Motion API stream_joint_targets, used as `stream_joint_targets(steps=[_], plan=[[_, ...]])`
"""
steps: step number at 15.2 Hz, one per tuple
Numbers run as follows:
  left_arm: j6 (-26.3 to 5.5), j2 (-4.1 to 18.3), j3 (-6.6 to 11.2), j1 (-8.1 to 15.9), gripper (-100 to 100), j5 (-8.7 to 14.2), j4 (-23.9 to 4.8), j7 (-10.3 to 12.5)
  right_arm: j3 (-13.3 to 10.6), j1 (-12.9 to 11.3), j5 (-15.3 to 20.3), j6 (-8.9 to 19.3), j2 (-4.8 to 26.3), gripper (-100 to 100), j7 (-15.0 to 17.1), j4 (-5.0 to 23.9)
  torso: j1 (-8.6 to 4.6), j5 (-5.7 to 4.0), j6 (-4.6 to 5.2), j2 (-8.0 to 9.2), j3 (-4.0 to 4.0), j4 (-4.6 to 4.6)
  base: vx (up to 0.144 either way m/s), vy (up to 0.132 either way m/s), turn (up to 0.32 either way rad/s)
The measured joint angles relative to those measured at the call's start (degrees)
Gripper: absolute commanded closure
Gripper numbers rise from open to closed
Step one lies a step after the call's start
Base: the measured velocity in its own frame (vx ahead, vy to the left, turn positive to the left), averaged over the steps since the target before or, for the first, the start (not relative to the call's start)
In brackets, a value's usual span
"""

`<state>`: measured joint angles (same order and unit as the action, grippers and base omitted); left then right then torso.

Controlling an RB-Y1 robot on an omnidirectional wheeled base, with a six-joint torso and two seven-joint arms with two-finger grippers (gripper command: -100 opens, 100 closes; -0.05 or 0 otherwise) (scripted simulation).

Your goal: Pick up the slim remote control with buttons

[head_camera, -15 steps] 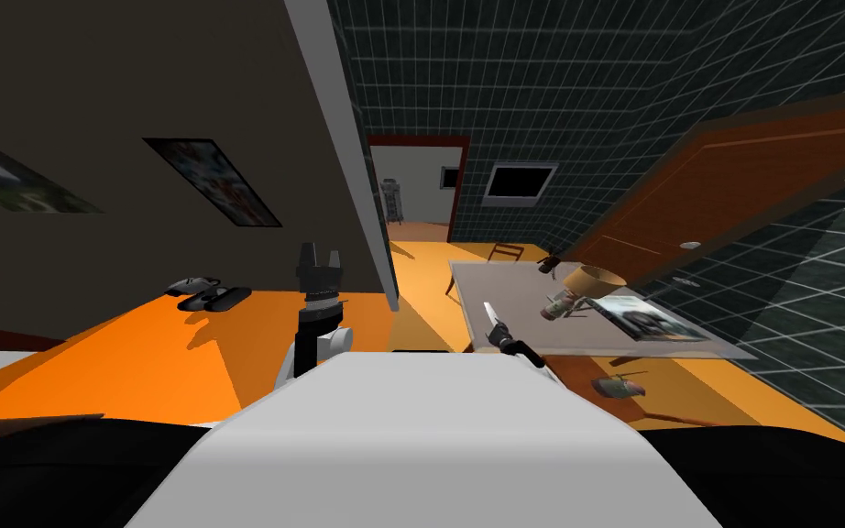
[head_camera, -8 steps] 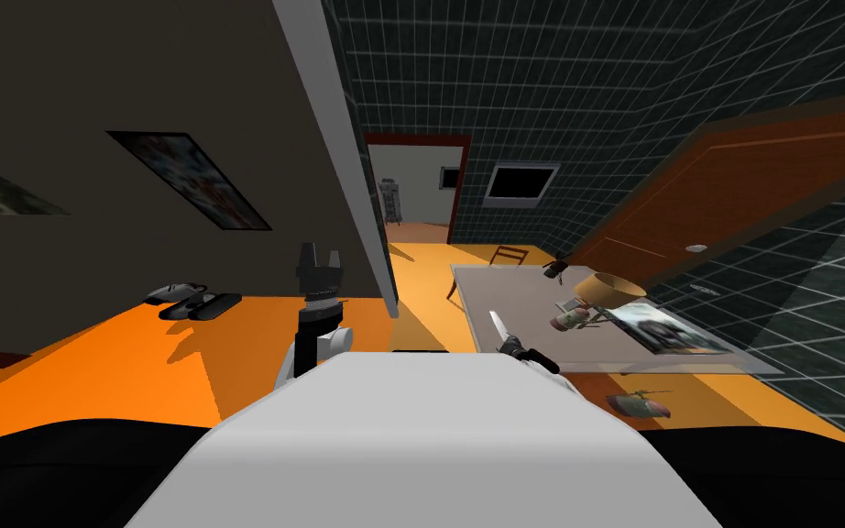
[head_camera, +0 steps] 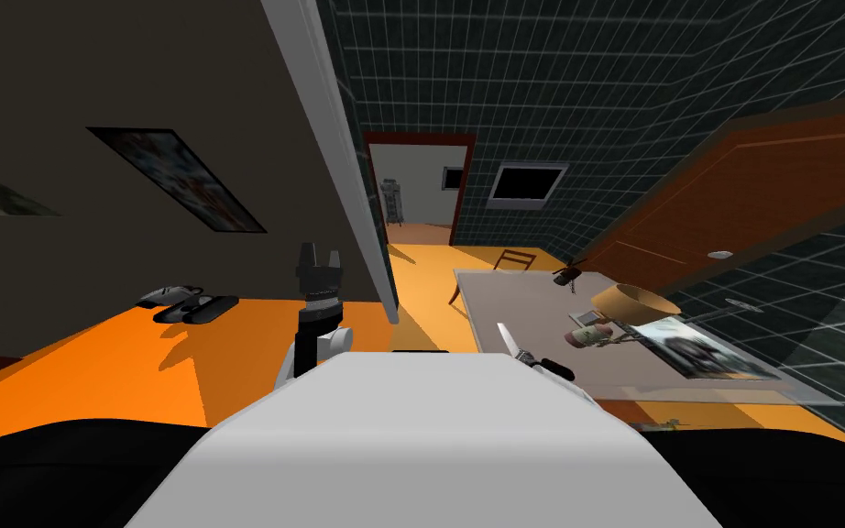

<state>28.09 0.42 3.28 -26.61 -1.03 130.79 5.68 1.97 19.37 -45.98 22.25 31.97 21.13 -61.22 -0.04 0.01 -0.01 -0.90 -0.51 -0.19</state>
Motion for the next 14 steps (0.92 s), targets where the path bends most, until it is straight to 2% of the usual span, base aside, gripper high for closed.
stream_joint_targets(steps=[2, 4, 8, 10, 12, 14], plan=[[0.00, 0.00, 0.00, -0.01, 0, 0.00, 0.00, 0.00, 0.26, -0.81, -3.66, 1.54, 1.14, -100, -0.19, 4.22, 0.00, 0.00, 0.00, -0.20, -0.11, -0.04, 0.214, 0.002, -0.002], [0.00, 0.00, 0.01, -0.01, 0, 0.00, 0.00, 0.00, 0.95, -0.80, -4.91, 2.85, 1.45, -100, 0.02, 6.43, -0.01, 0.00, 0.04, -0.18, -0.10, -0.04, 0.234, 0.007, -0.154], [0.00, 0.00, 0.00, 0.00, 0, 0.00, 0.00, 0.00, 2.74, -0.09, -5.14, 6.94, 1.83, -100, 3.02, 8.24, 0.07, 0.02, 0.00, -0.09, -0.06, -0.02, 0.170, 0.022, -0.019], [0.00, 0.00, 0.00, 0.00, 0, 0.00, 0.00, 0.00, 3.19, -0.90, -6.64, 8.65, 2.47, -100, 3.34, 10.33, -0.04, 0.00, 0.00, 0.07, 0.04, 0.02, 0.147, -0.011, 0.008], [0.00, 0.00, 0.00, 0.01, 0, 0.00, 0.00, 0.00, 3.70, -0.43, -7.31, 10.33, 2.83, -100, 4.37, 10.93, -0.08, -0.02, 0.01, 0.17, 0.09, 0.03, 0.133, -0.019, -0.001], [0.00, 0.00, 0.00, 0.00, 0, 0.00, 0.00, 0.00, 4.30, -1.34, -10.14, 11.34, 3.29, -100, 3.17, 14.44, -0.15, -0.03, 0.00, 0.08, 0.04, 0.01, 0.172, -0.040, 0.007]])
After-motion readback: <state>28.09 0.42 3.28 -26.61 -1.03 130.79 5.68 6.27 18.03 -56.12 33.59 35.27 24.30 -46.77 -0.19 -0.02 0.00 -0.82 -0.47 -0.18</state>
